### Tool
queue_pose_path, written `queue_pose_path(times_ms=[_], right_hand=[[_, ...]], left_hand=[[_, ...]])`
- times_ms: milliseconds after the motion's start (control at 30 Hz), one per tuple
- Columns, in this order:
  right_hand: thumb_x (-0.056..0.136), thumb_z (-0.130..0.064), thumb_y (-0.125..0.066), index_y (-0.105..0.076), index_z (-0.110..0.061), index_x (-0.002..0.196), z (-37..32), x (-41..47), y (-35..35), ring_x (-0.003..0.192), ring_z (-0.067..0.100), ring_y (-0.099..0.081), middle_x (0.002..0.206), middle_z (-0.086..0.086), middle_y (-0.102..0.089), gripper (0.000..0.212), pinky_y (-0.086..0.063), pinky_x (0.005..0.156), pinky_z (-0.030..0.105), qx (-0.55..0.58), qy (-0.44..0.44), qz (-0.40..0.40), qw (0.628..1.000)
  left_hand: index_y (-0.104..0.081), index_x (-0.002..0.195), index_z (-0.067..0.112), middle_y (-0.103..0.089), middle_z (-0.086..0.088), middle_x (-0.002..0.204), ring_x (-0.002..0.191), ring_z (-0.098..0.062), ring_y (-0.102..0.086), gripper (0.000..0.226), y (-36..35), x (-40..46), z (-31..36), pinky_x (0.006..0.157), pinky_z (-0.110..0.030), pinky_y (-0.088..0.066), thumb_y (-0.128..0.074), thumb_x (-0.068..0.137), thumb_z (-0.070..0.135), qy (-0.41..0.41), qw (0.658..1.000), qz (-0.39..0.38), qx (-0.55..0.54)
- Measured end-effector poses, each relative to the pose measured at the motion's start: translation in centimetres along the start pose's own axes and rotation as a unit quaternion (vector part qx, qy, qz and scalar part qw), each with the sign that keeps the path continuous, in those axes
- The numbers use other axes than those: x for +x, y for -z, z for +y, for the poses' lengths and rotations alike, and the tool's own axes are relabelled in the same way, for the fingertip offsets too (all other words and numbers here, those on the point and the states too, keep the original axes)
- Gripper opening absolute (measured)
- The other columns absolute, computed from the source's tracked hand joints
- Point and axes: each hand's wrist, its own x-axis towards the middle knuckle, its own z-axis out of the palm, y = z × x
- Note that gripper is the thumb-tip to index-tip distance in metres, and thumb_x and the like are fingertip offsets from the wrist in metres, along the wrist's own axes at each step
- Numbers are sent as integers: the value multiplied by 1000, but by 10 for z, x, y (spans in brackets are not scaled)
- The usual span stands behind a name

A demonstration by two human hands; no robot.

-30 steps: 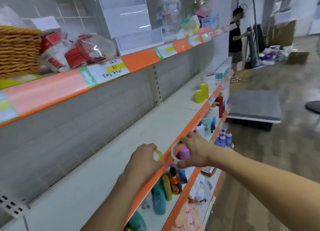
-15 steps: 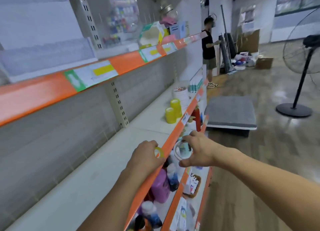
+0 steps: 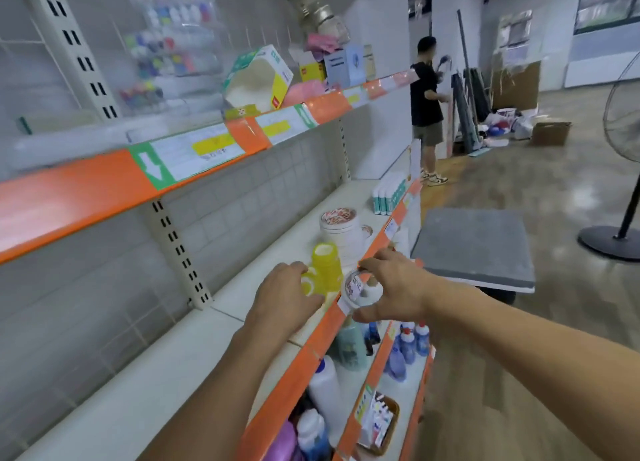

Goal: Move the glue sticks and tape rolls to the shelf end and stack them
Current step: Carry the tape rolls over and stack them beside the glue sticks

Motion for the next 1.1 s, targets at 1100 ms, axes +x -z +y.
queue_pose_path(times_ms=[1100], right_hand=[[78,-56,-74,-26,-15,154,87,119,37,137,19,-26,143,0,-31,98,-36,109,37,29,226,-84,970]], left_hand=[[-53,131,13,-58,-6,126,107,-22,-58,57,-45,87,32,84,-31,-50,-70,83,40,257,965,0,50]])
